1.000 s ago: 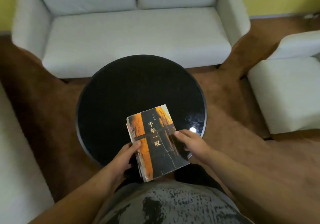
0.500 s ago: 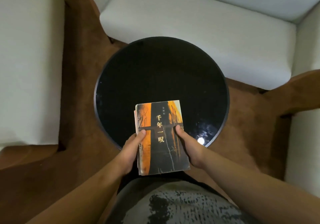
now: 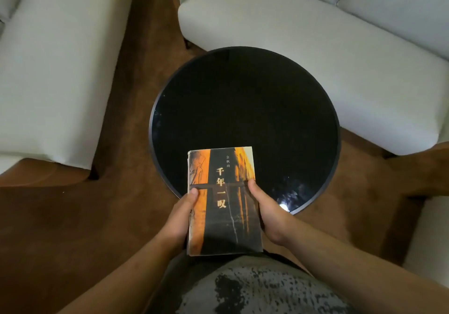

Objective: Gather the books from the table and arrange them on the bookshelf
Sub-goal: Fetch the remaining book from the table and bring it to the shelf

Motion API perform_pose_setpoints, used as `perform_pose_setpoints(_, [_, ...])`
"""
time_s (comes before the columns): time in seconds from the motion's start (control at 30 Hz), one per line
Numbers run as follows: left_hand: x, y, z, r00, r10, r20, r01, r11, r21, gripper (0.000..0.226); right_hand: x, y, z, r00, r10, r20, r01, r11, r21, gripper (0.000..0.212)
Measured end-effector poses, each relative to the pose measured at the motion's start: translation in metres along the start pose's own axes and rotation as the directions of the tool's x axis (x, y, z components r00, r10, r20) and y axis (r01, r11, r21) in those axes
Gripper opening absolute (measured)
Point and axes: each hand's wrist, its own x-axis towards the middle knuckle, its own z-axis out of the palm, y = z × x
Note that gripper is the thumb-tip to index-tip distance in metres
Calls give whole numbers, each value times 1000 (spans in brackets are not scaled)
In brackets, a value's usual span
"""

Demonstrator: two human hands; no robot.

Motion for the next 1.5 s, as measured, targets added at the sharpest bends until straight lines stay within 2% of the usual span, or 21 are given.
perform_pose_setpoints(0.07, [-3,0,-6,999,25,-21,-26,999,-33,69,4,5,5,1000,27,12,-26,998,-62,66])
perform_pose_setpoints(0.13, [-5,-1,-14,999,38,-24,-39,999,-28,83,6,5,9,999,32,21,-30,995,-99,62])
perform_pose_setpoints(0.2, [-7,-1,-15,1000,-15,-27,13,997,-72,82,9,4,8,999,28,16,-26,996,-90,56])
perform_pose_setpoints(0.3, [-5,0,-15,994,-113,-5,112,986,-127,77,16,8,5,999,40,21,-39,996,-77,63])
perform_pose_setpoints(0.5, [-4,-8,-24,989,-147,-3,146,984,-99,77,23,12,7,998,61,8,-61,998,-31,63])
perform_pose_setpoints(0.6, [-11,-26,-32,990,-143,-5,142,989,-43,85,20,14,7,997,72,-10,-72,995,-76,50])
perform_pose_setpoints(0.8, [-26,-43,-44,993,-115,29,116,992,-52,87,18,36,14,994,105,-33,-106,994,-16,54])
perform_pose_setpoints(0.93, [-28,-38,-41,996,-85,-4,85,995,-55,78,18,45,14,994,108,-14,-107,993,51,64])
perform_pose_setpoints(1.03, [-30,-33,-42,1000,-24,-6,24,999,-49,96,15,46,18,997,75,22,-76,996,50,65])
perform_pose_setpoints(1.1, [-31,-30,-38,1000,-1,3,2,996,-89,91,12,44,22,998,60,29,-61,997,43,67])
perform_pose_setpoints(1.23, [-35,-27,-32,997,66,-46,-73,984,-160,85,4,39,29,999,3,32,-3,1000,-8,64])
perform_pose_setpoints(1.33, [-49,-17,-32,991,100,-84,-116,972,-206,65,-7,26,43,996,-65,62,66,998,-23,49])
perform_pose_setpoints(1.4, [-61,-6,-37,992,99,-76,-116,957,-268,58,-14,18,57,990,-92,103,100,992,-77,50])
perform_pose_setpoints(1.5, [-78,6,-55,986,149,-74,-165,936,-310,63,-20,7,84,986,-86,145,116,971,-211,57])
